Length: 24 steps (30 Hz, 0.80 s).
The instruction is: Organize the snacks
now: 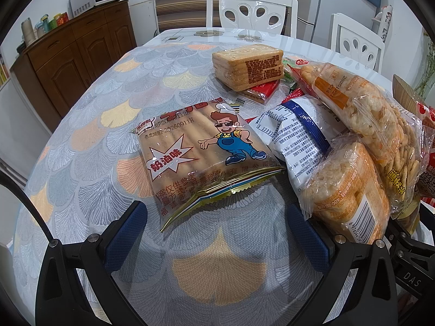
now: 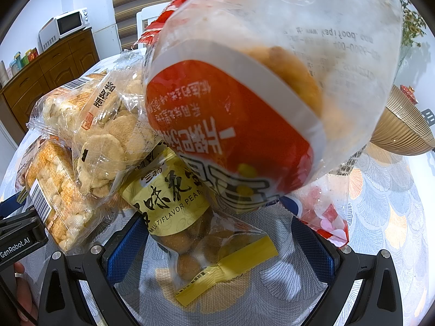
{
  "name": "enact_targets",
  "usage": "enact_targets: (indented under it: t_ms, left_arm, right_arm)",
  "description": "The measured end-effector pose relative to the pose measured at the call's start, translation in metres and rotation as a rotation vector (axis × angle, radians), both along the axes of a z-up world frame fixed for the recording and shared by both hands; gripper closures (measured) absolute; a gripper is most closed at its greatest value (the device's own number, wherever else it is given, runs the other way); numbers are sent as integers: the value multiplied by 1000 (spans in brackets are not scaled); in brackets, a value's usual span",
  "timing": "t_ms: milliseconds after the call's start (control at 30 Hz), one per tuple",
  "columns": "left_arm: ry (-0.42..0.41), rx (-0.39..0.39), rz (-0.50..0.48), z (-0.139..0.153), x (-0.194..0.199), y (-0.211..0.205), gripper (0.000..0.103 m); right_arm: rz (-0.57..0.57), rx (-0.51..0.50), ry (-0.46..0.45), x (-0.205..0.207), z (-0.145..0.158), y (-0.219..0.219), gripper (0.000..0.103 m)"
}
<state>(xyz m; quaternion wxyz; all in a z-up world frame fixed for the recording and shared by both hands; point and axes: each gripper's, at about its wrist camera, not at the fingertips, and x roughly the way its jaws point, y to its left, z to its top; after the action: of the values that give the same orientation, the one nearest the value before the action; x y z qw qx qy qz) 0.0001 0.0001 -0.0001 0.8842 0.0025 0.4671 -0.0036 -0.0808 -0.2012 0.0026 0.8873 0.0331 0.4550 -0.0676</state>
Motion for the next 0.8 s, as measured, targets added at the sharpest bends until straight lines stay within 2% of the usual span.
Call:
enact_targets:
  t_ms: [800]
  left_arm:
    - [1, -16, -3, 2, -1, 2, 0]
  right_arm:
    - [0, -2, 0, -1, 1, -1, 0]
